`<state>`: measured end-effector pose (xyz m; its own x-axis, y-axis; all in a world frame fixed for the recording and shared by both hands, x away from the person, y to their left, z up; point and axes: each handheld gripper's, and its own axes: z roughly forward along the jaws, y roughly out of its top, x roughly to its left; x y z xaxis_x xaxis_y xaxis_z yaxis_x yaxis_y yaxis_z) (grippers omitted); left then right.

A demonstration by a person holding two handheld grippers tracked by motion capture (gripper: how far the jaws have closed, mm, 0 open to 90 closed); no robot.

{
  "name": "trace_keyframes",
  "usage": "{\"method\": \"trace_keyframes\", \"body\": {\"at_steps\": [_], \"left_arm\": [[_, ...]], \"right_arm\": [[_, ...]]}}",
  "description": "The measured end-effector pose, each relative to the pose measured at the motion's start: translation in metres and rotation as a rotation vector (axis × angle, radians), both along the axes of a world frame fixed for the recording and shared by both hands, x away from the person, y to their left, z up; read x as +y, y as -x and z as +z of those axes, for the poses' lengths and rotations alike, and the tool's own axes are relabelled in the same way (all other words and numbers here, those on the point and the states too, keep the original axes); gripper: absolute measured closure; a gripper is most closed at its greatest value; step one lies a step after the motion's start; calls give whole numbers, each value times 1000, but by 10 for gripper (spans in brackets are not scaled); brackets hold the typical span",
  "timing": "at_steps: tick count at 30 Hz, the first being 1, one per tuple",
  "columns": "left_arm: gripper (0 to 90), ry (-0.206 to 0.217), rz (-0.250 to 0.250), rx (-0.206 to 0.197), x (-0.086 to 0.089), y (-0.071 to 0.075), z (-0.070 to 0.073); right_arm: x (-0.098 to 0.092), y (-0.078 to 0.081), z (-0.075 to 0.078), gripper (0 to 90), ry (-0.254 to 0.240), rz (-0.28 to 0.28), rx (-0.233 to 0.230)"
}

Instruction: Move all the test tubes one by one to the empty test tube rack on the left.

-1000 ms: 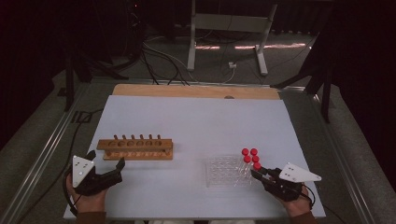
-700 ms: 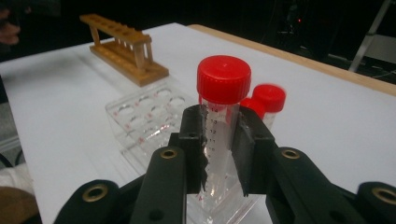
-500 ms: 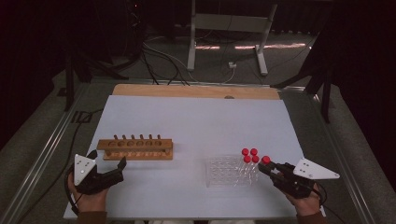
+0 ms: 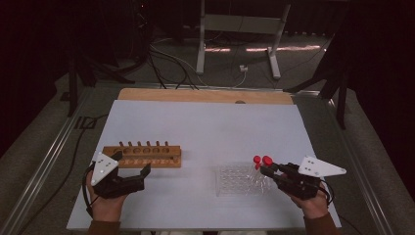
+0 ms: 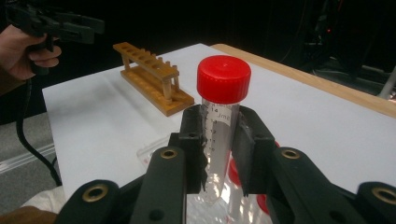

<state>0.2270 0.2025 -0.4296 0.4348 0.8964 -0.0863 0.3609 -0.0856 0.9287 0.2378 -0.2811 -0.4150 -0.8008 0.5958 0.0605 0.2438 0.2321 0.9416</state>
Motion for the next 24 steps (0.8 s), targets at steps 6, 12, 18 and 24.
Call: {"method": "trace_keyframes", "body": {"at_steps": [6, 12, 18, 24], "left_arm": [[7, 10, -73, 14, -17, -6, 12], [10, -2, -158, 28, -40, -13, 25], [28, -5, -234, 34, -61, -21, 34], [44, 9, -293, 41, -79, -27, 43]], "right_arm": [[19, -8, 1, 744, 14, 28, 7], [37, -14, 4, 744, 27, 53, 19], [52, -18, 6, 744, 34, 73, 24], [73, -23, 10, 744, 37, 100, 29]]}}
